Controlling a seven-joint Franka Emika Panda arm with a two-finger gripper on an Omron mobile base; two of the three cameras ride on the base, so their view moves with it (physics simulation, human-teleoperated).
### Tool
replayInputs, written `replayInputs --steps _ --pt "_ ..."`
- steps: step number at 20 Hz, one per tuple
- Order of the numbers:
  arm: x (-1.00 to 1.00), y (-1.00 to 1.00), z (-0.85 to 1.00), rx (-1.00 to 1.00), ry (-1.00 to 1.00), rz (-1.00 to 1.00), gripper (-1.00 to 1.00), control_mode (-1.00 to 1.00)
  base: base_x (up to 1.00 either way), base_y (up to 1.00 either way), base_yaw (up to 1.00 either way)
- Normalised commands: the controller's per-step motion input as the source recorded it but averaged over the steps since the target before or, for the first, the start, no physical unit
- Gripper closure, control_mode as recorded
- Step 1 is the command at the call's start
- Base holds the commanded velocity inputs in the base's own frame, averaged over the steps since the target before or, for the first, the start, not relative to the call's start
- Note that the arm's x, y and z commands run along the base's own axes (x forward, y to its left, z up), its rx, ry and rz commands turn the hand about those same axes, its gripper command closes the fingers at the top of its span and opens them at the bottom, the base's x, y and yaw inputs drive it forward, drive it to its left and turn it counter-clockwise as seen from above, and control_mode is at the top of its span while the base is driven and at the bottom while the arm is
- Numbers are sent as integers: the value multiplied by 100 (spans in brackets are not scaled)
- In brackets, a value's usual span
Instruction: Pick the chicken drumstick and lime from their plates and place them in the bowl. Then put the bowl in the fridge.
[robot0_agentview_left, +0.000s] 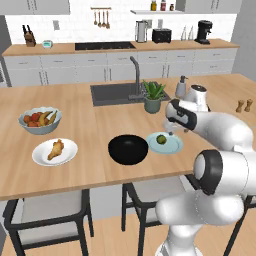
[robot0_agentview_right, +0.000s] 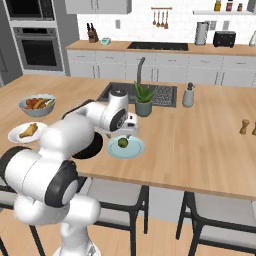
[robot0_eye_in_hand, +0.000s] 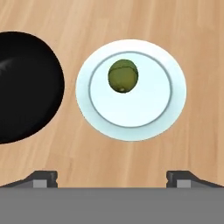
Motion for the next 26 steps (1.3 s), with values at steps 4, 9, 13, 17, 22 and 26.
replayInputs --steps 4,9,13,17,22,26 --pt "59 0 -27 0 0 0 -100 -100 0 0 0" --pt "55 9 -50 0 5 -1 -100 -100 0 0 0" --pt "53 3 -47 0 5 0 -100 -100 0 0 0" --pt "53 0 -22 0 8 0 -100 -100 0 0 0" --pt "53 0 -17 0 1 0 -100 -100 0 0 0" --pt "21 0 -31 0 2 0 -100 -100 0 0 0"
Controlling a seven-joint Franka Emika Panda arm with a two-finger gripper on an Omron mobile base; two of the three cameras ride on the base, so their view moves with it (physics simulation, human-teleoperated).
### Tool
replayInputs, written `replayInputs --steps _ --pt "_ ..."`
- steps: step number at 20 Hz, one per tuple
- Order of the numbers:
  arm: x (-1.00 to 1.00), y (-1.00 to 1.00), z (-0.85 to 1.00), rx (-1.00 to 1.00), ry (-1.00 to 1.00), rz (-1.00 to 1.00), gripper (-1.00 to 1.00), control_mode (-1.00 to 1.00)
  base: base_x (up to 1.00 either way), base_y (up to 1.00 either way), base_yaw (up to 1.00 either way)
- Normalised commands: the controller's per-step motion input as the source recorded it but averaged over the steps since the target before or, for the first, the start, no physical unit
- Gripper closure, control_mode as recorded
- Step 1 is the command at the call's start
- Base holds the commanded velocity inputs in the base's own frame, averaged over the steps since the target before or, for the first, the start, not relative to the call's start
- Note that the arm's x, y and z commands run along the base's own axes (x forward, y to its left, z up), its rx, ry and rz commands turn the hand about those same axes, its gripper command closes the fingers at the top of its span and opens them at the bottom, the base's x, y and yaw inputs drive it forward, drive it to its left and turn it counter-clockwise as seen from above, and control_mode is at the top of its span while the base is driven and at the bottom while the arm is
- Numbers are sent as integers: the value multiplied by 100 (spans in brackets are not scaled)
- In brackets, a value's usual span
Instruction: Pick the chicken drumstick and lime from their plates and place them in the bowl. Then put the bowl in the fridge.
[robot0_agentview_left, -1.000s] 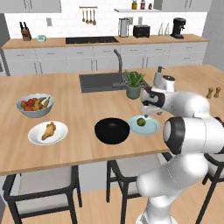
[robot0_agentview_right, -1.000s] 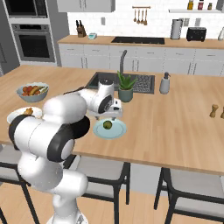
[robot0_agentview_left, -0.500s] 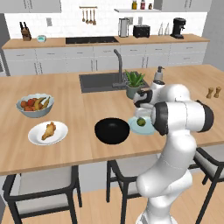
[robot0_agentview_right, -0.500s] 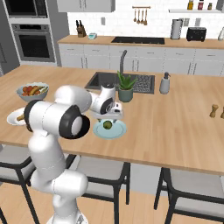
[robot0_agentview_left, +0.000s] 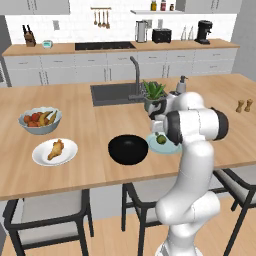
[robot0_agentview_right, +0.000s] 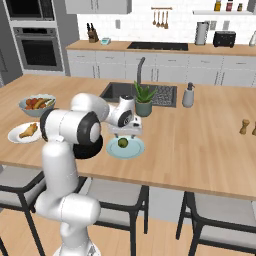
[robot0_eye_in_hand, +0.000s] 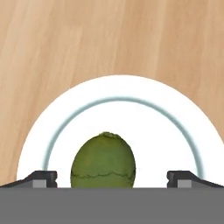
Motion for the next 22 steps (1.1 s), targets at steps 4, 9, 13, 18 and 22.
replayInputs --steps 4,9,13,18,22 --pt "-1 3 -25 0 0 0 -100 -100 0 0 0" --pt "0 13 -24 0 0 0 -100 -100 0 0 0" --pt "0 5 -28 0 2 0 -100 -100 0 0 0" --pt "0 0 -19 0 5 0 -100 -100 0 0 0" --pt "0 0 -18 0 1 0 100 -100 0 0 0"
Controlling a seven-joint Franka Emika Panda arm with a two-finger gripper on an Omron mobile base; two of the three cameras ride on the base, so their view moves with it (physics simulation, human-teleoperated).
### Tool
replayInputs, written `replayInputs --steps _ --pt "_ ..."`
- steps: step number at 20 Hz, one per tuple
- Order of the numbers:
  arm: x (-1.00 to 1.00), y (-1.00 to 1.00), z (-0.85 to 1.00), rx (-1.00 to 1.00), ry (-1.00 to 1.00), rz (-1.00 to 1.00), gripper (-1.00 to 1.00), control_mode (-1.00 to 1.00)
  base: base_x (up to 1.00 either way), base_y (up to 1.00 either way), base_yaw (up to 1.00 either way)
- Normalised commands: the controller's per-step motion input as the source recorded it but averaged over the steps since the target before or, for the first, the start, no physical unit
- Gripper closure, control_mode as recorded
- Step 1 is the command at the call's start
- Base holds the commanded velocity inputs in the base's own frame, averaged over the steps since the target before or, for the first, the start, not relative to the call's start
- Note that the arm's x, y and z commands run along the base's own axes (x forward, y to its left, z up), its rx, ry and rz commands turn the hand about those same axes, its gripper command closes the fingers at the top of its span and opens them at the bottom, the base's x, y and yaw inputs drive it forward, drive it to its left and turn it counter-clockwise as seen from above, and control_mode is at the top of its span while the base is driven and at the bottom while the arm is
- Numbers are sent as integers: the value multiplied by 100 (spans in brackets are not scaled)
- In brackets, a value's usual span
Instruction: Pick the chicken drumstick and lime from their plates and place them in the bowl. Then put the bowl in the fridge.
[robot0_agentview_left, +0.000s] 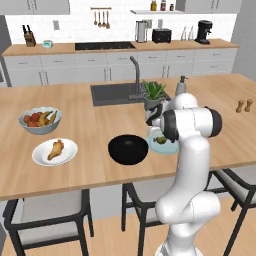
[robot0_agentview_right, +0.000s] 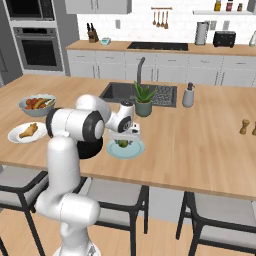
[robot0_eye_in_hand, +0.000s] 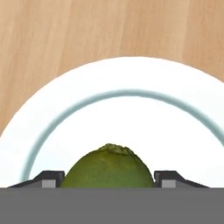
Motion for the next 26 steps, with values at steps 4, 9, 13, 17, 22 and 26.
replayInputs --steps 4,9,13,17,22,26 --pt "-9 0 -6 0 0 0 100 -100 0 0 0" --pt "-71 0 66 0 -4 0 100 -100 0 0 0" --pt "-81 10 86 0 -6 0 100 -100 0 0 0" --pt "-74 68 38 0 -21 0 100 -100 0 0 0" --pt "-43 98 2 0 -11 0 100 -100 0 0 0" --pt "14 75 15 0 1 0 100 -100 0 0 0"
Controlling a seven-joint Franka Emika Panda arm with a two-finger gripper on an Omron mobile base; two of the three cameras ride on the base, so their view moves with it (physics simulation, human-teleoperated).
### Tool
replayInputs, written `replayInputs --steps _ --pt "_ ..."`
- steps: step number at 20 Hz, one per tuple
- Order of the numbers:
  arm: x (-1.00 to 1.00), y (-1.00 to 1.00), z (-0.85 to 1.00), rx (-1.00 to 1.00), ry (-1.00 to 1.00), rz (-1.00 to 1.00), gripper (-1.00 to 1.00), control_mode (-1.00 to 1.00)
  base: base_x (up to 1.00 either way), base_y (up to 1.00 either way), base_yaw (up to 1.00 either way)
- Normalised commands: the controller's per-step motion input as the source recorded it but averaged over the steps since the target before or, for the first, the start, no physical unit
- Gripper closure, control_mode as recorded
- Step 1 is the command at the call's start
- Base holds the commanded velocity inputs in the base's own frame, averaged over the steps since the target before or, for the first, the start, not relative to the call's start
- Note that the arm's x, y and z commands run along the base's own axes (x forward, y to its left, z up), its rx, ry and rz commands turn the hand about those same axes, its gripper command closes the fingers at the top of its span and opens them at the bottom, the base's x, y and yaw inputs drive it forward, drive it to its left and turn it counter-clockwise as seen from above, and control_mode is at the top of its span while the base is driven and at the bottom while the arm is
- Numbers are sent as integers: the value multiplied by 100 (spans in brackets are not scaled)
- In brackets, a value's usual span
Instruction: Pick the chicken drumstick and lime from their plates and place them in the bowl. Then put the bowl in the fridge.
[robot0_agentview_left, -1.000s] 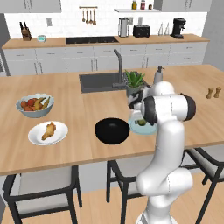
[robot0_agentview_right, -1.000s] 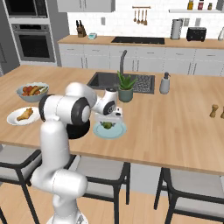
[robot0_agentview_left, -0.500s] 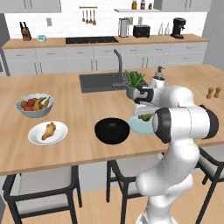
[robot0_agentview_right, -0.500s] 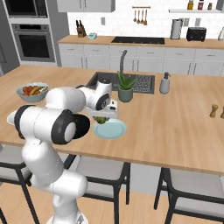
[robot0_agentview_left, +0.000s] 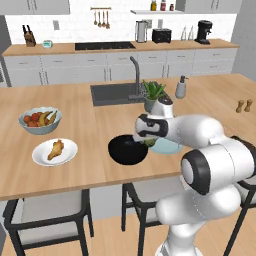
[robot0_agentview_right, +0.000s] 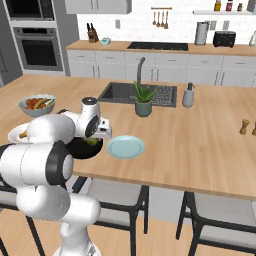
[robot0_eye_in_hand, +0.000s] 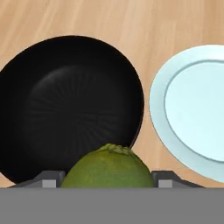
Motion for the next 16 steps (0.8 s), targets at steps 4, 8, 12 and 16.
replayInputs --steps 4,8,12,16 --pt "46 48 -7 1 6 0 100 -100 0 0 0" --pt "42 25 -11 -1 1 0 100 -100 0 0 0" --pt "26 27 -32 -3 0 0 100 -100 0 0 0" --pt "29 24 -38 -2 2 0 100 -100 0 0 0"
